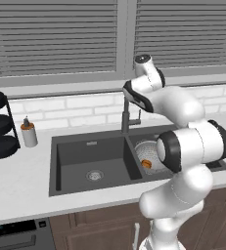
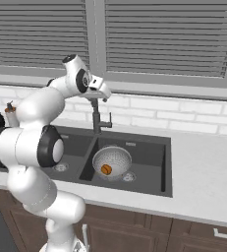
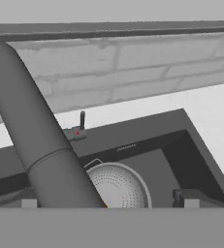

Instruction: Put the colander in the sink, put the peach in the colander, and turn on the sink faucet and pour water over the colander.

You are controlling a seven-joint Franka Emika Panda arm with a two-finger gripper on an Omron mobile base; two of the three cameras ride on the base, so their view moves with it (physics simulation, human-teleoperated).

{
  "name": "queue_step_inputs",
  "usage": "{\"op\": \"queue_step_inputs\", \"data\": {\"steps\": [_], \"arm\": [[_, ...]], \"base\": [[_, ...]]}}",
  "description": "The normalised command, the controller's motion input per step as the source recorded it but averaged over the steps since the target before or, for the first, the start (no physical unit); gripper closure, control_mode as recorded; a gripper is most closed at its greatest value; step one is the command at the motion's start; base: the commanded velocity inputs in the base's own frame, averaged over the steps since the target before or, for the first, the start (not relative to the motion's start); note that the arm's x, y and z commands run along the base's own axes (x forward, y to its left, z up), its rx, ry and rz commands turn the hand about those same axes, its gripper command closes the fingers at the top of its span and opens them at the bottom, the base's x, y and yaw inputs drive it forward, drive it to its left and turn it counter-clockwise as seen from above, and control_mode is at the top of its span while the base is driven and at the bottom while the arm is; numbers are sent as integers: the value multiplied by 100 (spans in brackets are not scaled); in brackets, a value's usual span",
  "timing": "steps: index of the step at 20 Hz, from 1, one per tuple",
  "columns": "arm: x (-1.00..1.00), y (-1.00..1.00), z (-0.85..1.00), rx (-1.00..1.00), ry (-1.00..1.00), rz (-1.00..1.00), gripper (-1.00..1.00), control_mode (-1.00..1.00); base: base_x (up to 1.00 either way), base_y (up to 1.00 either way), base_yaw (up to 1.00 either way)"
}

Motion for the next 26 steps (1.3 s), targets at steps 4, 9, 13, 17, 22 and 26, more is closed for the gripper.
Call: {"op": "queue_step_inputs", "data": {"steps": [4, 9, 13, 17, 22, 26], "arm": [[0, -84, -49, -8, 6, 0, -100, -100], [0, -67, -43, -6, 5, 0, -100, -100], [-14, -52, -14, -1, 1, 0, -100, -100], [-53, -16, 15, 2, 0, 0, -100, -100], [-55, 0, 56, 6, 0, 0, -100, -100], [-77, 0, 38, 4, -2, 0, -100, -100]], "base": [[0, 0, 0], [0, 0, 0], [0, 0, 0], [0, 0, 0], [0, 0, 0], [0, 0, 0]]}}
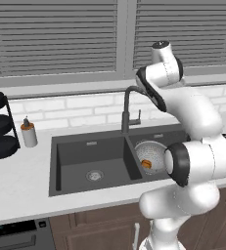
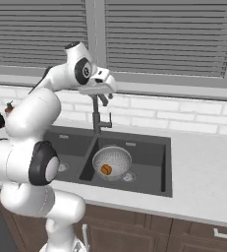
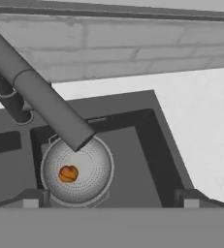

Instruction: Put the colander in the sink, put the peach in the colander, and turn on the sink faucet and pour water over the colander.

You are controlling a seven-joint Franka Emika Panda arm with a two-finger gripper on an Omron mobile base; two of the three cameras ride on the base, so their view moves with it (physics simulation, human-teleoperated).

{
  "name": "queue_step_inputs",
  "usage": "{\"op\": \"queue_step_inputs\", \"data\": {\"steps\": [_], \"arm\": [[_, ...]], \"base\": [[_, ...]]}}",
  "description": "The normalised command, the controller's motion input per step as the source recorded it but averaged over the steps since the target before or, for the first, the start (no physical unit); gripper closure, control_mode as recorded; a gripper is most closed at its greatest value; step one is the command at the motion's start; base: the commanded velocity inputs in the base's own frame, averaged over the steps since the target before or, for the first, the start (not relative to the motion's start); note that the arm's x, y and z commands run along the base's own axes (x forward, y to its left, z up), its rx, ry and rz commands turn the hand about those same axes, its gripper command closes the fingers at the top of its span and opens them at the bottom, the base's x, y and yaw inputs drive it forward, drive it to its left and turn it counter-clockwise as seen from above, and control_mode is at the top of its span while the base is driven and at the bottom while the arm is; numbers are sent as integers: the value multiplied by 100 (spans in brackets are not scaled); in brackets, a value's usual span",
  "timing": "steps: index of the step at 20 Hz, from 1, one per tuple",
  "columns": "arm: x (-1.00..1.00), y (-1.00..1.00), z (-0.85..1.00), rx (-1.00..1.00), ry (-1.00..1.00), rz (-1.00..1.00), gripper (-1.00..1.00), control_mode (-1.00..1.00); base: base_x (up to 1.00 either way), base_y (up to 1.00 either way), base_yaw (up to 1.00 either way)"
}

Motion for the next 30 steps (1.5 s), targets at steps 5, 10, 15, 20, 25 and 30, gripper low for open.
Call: {"op": "queue_step_inputs", "data": {"steps": [5, 10, 15, 20, 25, 30], "arm": [[-77, -22, -3, 8, -5, 4, -100, -100], [-63, -63, -51, 18, -11, 15, -100, -100], [-38, -62, -68, 18, -10, 20, -100, -100], [-15, -41, -29, 8, -11, 18, -100, -100], [8, -7, -4, 0, 0, 5, -100, -100], [0, -4, -19, 0, 0, 17, -100, -100]], "base": [[0, 0, 0], [0, 0, 0], [0, 0, 0], [0, 0, 0], [0, 0, 0], [0, 0, 0]]}}
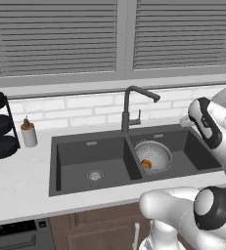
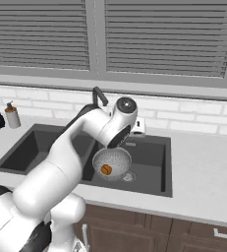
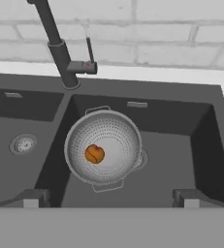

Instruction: Put the colander in the sink, put the peach in the colander, and turn on the sink faucet and pour water over the colander.

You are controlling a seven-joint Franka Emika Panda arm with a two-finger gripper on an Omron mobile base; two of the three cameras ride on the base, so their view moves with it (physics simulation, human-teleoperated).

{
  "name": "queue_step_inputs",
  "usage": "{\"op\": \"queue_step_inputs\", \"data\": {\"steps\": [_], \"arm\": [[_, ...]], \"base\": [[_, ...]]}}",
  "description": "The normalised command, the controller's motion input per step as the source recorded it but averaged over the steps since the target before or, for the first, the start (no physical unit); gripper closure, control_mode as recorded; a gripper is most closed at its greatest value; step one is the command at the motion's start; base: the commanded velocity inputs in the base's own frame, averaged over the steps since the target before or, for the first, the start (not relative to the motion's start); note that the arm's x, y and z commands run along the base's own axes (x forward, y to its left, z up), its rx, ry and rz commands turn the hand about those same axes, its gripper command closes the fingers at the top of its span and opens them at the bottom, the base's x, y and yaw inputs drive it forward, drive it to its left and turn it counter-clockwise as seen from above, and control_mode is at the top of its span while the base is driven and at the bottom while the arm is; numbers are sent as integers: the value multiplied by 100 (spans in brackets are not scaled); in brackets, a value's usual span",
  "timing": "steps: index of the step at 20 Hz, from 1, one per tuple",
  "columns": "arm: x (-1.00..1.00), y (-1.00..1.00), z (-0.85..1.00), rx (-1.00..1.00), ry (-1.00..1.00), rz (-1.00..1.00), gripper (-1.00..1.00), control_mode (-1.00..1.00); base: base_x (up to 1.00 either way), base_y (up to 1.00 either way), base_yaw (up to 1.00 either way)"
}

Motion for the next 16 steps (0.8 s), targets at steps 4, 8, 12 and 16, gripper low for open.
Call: {"op": "queue_step_inputs", "data": {"steps": [4, 8, 12, 16], "arm": [[0, 0, -17, 0, 0, 25, -100, -100], [2, 0, -22, 0, -7, 21, -100, -100], [10, 0, -11, 0, -8, 13, -100, -100], [20, 0, -2, 1, -7, 11, -100, -100]], "base": [[0, 0, 0], [0, 0, 0], [0, 0, 0], [0, 0, 0]]}}
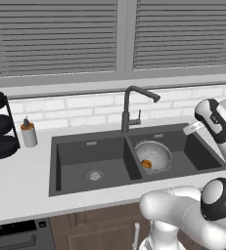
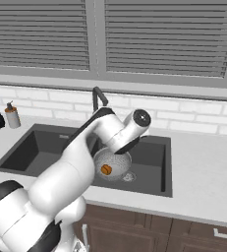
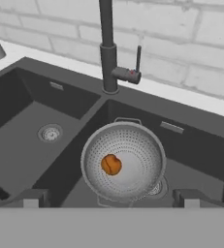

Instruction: Put the colander in the sink, put the peach in the colander, and turn on the sink faucet and pour water over the colander.

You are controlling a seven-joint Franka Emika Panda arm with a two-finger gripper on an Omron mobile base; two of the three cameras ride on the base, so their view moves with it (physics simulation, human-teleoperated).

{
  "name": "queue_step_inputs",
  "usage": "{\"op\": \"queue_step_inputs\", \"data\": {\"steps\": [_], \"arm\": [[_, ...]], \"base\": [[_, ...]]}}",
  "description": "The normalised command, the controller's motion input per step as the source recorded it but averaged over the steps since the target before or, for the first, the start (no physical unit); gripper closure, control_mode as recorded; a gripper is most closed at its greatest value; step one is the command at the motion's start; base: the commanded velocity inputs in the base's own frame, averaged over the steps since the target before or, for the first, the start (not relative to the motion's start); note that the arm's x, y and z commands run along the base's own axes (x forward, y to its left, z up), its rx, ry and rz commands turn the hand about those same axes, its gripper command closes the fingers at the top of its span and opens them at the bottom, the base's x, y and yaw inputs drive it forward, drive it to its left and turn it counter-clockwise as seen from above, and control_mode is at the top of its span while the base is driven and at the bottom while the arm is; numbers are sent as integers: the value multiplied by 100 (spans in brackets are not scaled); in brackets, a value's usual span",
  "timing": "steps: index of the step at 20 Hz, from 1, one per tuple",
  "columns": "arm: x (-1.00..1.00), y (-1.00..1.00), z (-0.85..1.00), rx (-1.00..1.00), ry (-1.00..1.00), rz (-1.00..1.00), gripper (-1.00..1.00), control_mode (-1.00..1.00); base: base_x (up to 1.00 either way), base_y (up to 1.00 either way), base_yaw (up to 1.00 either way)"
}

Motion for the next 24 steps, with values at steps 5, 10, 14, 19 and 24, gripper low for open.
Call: {"op": "queue_step_inputs", "data": {"steps": [5, 10, 14, 19, 24], "arm": [[20, 0, 0, 3, -9, 9, -100, -100], [13, 1, 0, 2, -7, 9, -100, -100], [5, 7, -2, 3, -8, 9, -100, -100], [7, 16, -8, 4, -10, 8, -100, -100], [8, 24, -4, 6, -9, 7, -100, -100]], "base": [[0, 0, 0], [0, 0, 0], [0, 0, 0], [0, 0, 0], [0, 0, 0]]}}
